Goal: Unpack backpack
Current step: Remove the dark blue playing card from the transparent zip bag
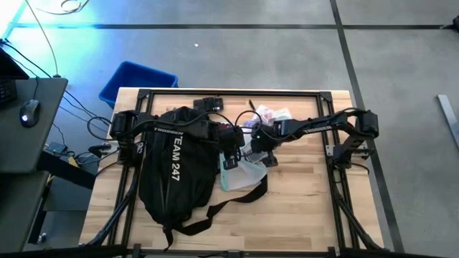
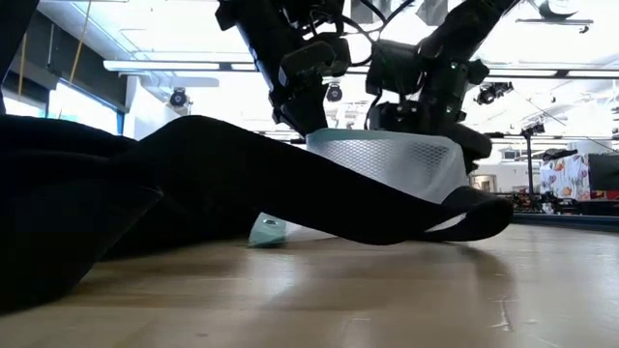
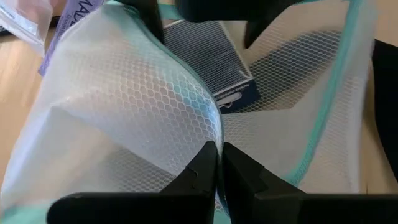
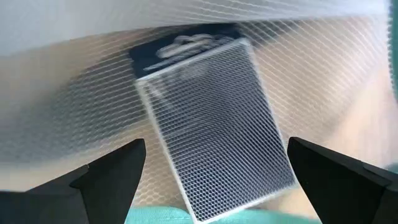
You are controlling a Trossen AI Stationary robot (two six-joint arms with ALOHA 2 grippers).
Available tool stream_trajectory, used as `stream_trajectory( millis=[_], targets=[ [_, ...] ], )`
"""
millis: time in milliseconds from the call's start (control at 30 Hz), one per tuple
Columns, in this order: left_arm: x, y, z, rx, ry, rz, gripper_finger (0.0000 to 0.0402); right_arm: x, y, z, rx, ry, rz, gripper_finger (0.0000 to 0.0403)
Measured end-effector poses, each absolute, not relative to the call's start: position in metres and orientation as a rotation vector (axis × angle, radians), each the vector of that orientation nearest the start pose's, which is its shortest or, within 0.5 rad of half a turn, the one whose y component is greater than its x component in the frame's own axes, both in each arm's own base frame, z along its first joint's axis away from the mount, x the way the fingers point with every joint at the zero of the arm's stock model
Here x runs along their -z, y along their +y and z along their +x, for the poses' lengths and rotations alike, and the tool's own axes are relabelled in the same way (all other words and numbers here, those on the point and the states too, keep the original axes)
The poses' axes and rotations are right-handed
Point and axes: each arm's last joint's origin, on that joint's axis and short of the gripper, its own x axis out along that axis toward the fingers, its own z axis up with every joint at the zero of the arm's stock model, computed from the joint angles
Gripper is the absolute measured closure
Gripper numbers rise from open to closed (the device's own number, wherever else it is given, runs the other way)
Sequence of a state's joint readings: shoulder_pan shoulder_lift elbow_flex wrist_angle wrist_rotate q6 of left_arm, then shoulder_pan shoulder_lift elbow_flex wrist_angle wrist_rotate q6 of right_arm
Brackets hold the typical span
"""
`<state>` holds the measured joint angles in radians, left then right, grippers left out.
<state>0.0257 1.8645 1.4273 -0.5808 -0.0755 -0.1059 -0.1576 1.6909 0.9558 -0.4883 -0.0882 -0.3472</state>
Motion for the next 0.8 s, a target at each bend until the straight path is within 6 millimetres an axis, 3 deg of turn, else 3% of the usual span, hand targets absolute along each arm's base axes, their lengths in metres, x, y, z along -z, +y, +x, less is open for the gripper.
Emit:
stream_trajectory(
  millis=[200,600,800],
  targets=[
    [-0.225,0.011,0.394,-0.114,1.013,-0.083,0.0402,-0.153,-0.048,0.310,-0.211,1.141,-0.196,0.0025],
    [-0.225,0.014,0.394,-0.100,1.012,-0.066,0.0402,-0.113,-0.064,0.318,-0.285,1.191,-0.172,0.0025],
    [-0.225,0.014,0.394,-0.102,1.012,-0.064,0.0402,-0.112,-0.064,0.318,-0.170,1.227,-0.080,0.0025]
  ],
)
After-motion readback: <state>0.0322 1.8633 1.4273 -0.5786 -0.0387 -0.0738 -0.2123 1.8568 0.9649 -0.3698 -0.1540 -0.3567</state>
